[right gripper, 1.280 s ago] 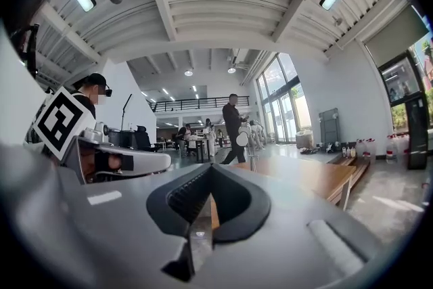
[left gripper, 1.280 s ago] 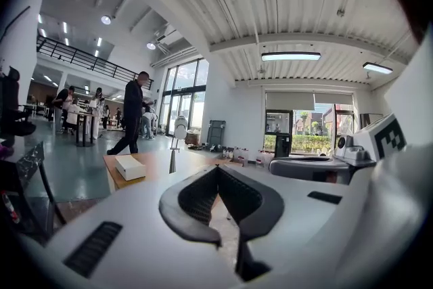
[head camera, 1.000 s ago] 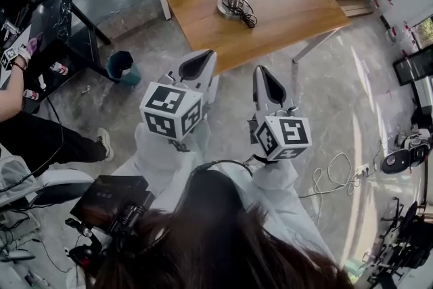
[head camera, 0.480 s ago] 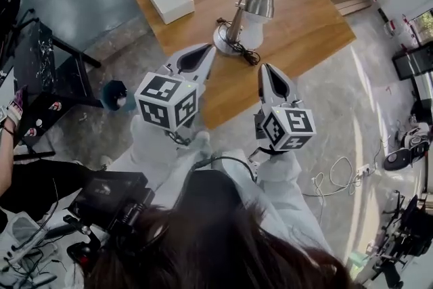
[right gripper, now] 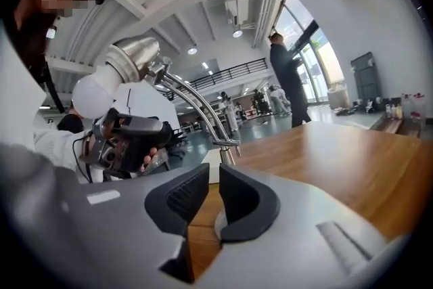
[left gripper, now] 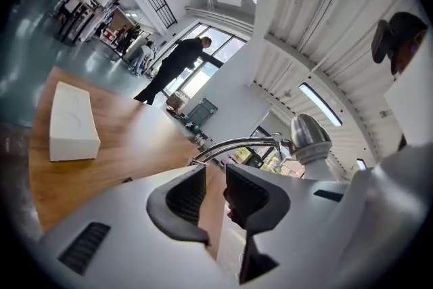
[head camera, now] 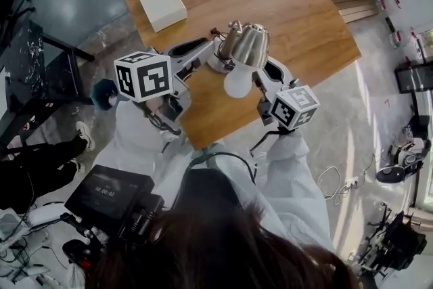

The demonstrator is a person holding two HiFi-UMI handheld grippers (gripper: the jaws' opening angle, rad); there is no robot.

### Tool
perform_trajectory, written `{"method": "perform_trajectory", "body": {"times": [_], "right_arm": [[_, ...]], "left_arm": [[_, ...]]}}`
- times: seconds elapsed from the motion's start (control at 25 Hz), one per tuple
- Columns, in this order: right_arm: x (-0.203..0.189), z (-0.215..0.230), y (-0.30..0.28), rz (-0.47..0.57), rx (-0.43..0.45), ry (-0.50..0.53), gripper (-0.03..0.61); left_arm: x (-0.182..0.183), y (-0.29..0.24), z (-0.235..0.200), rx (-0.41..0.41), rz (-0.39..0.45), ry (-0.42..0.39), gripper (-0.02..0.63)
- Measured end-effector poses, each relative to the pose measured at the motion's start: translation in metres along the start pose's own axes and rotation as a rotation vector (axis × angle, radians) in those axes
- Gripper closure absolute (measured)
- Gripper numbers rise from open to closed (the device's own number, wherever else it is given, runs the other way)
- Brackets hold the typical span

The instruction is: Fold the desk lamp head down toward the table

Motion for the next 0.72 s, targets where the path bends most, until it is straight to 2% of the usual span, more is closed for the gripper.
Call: {"method": "perform_trajectory", "body": {"times": [0.12, 0.4, 0.56, 0.72], "right_arm": [[0.007, 0.016, -0.025, -0.012, 0.085, 0.046, 0.536], [0.012, 0.023, -0.060, -0.039, 0.210, 0.142, 0.420], [0.013, 0.028, -0.071, -0.044, 0.208, 0.165, 0.403], [0.011, 0.028, -0.079, -0.067, 0.216, 0.202, 0.403]], "left_arm": [[0.010, -0.016, -0.011, -0.036, -0.022, 0.063, 0.513], [0.025, -0.039, -0.023, -0.225, -0.104, 0.238, 0.396], [0.028, -0.048, -0.029, -0.317, -0.126, 0.466, 0.394], [0.028, -0.064, -0.034, -0.427, -0.149, 0.614, 0.393]]}}
Point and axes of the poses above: the fingertips, and each gripper's own axes: y backward along the fingers, z to its right, x out of its top, the point moved 7 cm from there along y, backward along the fingers, and after that the axes turned 11 degrees about -x, right-handed, at the moved point
